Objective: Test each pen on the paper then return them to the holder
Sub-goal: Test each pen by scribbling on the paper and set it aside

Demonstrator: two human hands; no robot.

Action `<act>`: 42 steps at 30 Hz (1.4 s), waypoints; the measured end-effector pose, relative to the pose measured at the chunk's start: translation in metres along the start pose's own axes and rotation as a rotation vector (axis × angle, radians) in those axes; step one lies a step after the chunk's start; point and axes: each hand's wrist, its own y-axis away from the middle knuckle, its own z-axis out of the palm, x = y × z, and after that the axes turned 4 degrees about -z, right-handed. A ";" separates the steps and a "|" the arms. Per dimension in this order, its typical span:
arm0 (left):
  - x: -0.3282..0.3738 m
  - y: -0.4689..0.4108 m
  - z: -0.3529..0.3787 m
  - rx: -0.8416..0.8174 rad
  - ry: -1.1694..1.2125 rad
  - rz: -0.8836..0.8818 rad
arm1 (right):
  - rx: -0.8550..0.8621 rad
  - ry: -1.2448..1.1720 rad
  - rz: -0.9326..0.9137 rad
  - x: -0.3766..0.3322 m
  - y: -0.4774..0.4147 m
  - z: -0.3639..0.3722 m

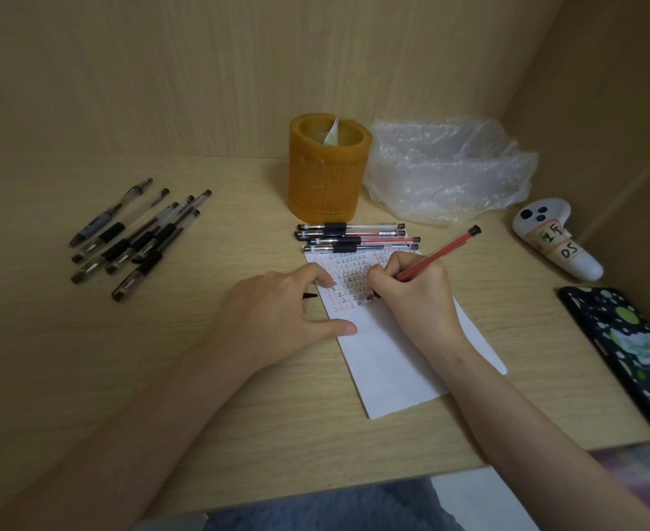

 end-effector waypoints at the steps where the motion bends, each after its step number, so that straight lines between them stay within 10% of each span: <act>1: 0.000 0.000 0.000 -0.001 0.002 0.000 | -0.001 -0.001 0.002 0.000 0.000 0.000; 42: 0.000 0.000 -0.001 -0.016 0.013 -0.006 | 0.004 -0.008 0.000 -0.001 0.000 0.000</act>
